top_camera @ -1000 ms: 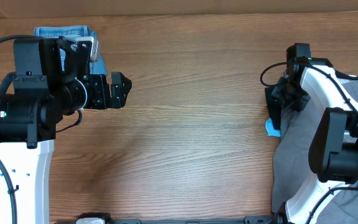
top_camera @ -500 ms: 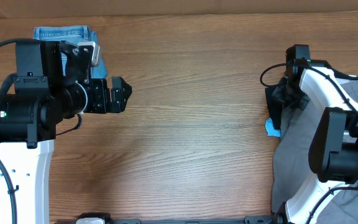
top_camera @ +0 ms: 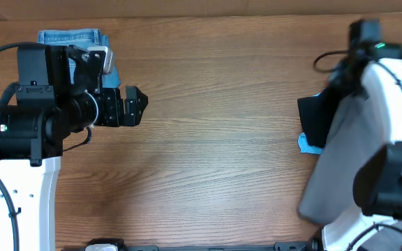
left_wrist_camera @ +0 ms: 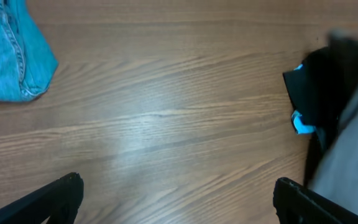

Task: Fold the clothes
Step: 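Drag the grey shorts leftward to the table center with the right gripper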

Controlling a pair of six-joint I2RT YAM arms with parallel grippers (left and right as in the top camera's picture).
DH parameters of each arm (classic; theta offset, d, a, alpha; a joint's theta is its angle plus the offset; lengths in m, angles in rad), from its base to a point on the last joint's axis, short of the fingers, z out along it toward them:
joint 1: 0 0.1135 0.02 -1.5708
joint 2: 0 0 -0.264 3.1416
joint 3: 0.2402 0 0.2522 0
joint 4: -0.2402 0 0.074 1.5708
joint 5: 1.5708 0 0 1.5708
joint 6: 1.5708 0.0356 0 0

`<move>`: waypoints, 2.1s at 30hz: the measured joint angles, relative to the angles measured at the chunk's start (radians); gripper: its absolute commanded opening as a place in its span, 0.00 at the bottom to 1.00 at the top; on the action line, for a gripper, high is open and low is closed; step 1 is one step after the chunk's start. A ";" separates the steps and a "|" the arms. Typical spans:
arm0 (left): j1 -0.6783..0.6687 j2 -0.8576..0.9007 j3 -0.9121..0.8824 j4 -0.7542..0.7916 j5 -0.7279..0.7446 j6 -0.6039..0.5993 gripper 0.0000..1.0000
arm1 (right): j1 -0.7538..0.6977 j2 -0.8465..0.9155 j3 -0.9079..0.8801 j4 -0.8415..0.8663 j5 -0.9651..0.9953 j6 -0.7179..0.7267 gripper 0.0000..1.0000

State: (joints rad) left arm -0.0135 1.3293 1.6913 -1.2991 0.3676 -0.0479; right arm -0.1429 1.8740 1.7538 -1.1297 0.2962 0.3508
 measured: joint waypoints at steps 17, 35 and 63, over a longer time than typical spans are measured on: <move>0.117 0.000 0.065 0.104 -0.019 -0.059 1.00 | 0.745 -0.129 0.352 -0.156 -0.222 -0.250 0.66; -0.099 0.148 0.199 0.109 -0.093 0.056 0.95 | 0.695 -0.351 0.352 -0.165 0.134 0.080 0.80; -0.306 1.010 0.193 0.451 -0.134 0.122 0.69 | 0.517 -0.624 0.356 -0.441 -0.072 0.173 0.78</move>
State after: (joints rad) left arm -0.3195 2.3390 1.8847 -0.8482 0.2337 0.0746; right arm 0.3737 1.2503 2.1094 -1.5711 0.2241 0.5240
